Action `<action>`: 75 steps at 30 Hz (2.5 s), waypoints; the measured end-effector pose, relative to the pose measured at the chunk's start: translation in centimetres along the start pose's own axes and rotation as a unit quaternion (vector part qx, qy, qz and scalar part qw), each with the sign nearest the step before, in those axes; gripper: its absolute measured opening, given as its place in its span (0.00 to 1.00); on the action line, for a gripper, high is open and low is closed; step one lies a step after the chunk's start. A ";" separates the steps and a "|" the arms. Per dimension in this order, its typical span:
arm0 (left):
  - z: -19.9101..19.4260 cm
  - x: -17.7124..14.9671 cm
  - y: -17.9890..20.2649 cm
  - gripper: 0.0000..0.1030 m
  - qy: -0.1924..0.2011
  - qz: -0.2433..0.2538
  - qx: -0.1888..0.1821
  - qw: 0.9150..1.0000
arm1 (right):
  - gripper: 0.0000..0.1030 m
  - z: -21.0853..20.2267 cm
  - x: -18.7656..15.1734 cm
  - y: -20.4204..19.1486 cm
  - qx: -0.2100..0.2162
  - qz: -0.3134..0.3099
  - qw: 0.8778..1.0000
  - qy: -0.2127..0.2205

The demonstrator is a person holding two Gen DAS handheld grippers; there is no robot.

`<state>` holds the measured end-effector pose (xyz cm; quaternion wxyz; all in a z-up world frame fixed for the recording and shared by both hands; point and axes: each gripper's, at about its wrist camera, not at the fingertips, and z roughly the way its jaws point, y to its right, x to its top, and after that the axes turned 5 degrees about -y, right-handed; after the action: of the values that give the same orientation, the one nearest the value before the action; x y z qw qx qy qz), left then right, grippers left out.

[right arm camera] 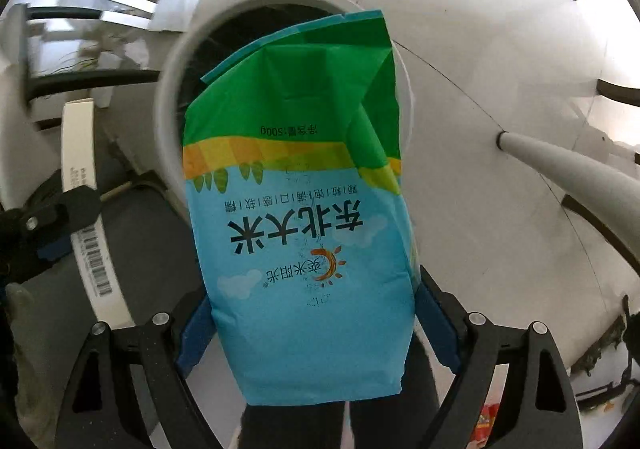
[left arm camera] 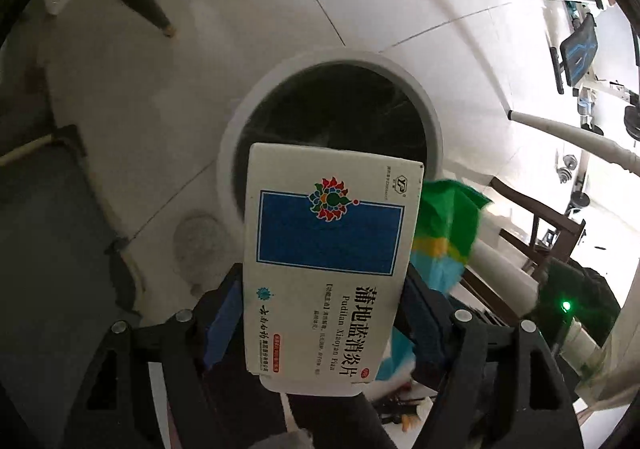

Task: Collect trash
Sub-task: 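Carry both items over the white bin and open both tools to drop them, then grasp the white medicine leaflet with left tool while right tool grasps the foil blister pack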

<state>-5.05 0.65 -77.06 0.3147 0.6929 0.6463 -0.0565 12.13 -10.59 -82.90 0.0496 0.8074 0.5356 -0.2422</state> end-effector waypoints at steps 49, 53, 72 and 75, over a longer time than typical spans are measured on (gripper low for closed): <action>-33.0 -27.1 16.2 0.97 0.214 0.115 0.202 0.949 | 1.00 -40.9 -24.2 -4.3 -0.023 0.043 0.979 0.197; -34.7 -25.9 20.9 0.97 0.221 0.132 0.188 0.948 | 1.00 -46.5 -24.1 1.4 -0.021 0.123 0.965 0.229; -23.6 -10.1 38.7 0.97 0.070 -0.170 0.006 0.983 | 1.00 -53.5 -8.0 27.5 -0.059 0.250 0.943 0.213; -22.4 -8.3 37.9 0.97 0.066 -0.258 -0.014 0.964 | 1.00 -53.9 -5.6 28.7 -0.047 0.253 0.944 0.208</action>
<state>21.51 6.14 -41.45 0.2560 0.5006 0.8230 -0.0807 54.10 -9.04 -38.30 0.0345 0.9457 0.3225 -0.0228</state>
